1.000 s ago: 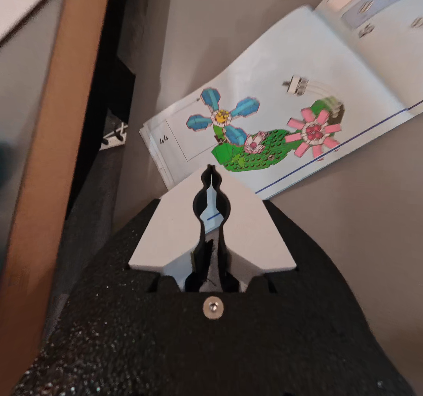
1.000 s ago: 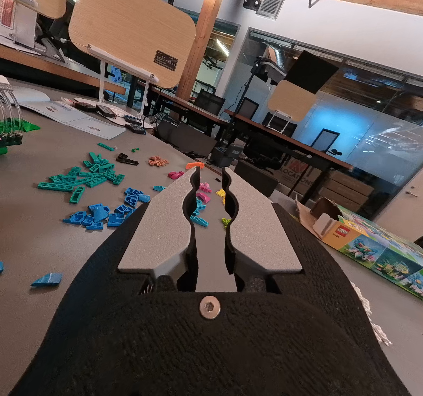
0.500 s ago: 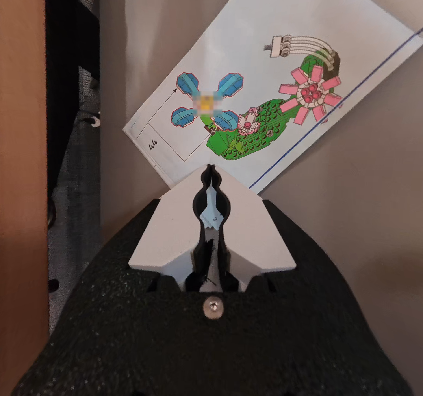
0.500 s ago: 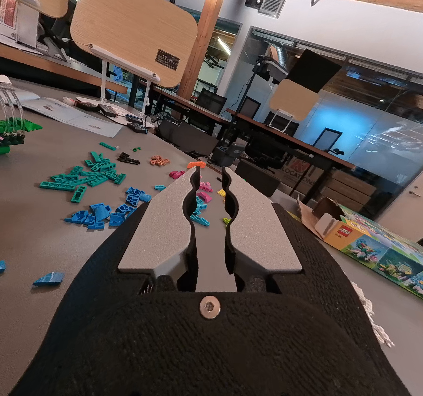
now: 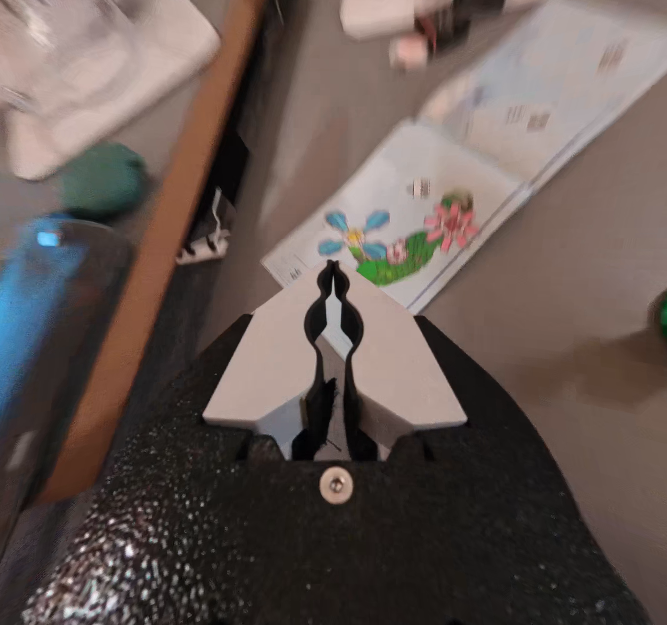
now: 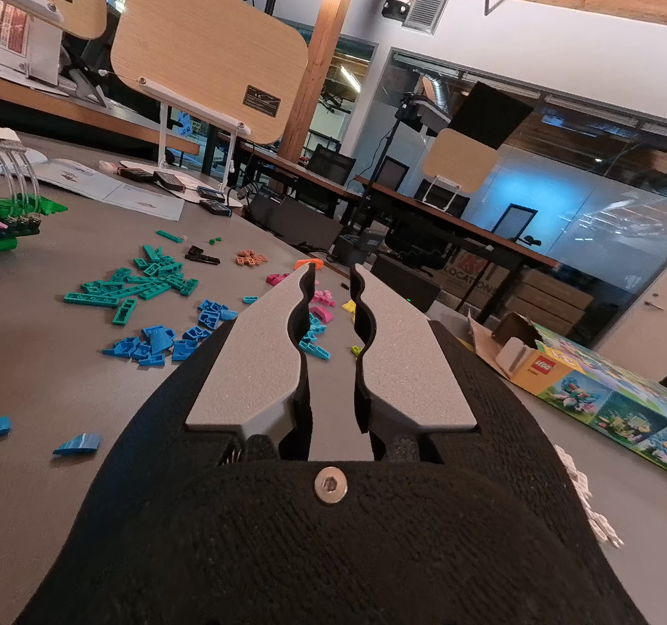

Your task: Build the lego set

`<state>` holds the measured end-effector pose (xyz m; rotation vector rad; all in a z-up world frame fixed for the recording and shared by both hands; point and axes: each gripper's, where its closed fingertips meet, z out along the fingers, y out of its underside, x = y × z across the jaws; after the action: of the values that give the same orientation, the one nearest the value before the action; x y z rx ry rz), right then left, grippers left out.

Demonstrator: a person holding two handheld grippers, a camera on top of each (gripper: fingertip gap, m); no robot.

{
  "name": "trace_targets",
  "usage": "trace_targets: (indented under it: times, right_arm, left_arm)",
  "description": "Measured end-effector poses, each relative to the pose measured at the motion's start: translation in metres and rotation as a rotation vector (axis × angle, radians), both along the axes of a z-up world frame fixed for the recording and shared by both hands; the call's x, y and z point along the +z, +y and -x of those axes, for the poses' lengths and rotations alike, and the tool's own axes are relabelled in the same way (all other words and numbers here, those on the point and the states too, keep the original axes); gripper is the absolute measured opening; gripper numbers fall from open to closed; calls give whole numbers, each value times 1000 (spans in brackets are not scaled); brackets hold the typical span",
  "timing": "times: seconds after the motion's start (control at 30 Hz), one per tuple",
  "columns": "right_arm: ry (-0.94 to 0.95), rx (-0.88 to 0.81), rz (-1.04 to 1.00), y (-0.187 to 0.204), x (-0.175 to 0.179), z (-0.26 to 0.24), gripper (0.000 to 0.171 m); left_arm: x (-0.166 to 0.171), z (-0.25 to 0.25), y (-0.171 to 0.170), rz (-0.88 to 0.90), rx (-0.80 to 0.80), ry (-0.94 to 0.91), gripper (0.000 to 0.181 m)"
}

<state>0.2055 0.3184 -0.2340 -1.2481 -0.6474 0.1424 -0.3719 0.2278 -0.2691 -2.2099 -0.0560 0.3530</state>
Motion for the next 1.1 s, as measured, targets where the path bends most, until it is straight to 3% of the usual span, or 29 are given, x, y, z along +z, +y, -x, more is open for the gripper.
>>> trace_targets:
  times: [0.13, 0.2, 0.57, 0.67, 0.8, 0.97, 1.1]
  right_arm:
    - [1, 4, -2, 0, 0, 1, 18]
    - [4, 6, -3, -1, 1, 1, 18]
    - [34, 10, 1, -1, 3, -3, 18]
    - [36, 16, 4, -1, 2, -2, 18]
    - [21, 18, 1, -1, 1, 0, 17]
    - [14, 36, 4, -2, 0, 3, 18]
    - [21, 55, 8, -3, 0, 5, 18]
  left_arm:
    - [101, -16, -16, -503, 17, -39, 0]
    - [128, -30, -25, -703, 25, -84, 0]
    - [57, -111, -22, -902, 11, -305, 0]
    - [66, -122, -33, -969, -7, -266, 0]
    - [84, -149, -36, -1089, -64, -424, 0]
    - [92, -190, -30, -1071, -227, -279, 0]
    - [94, -197, -31, -1067, -269, -215, 0]
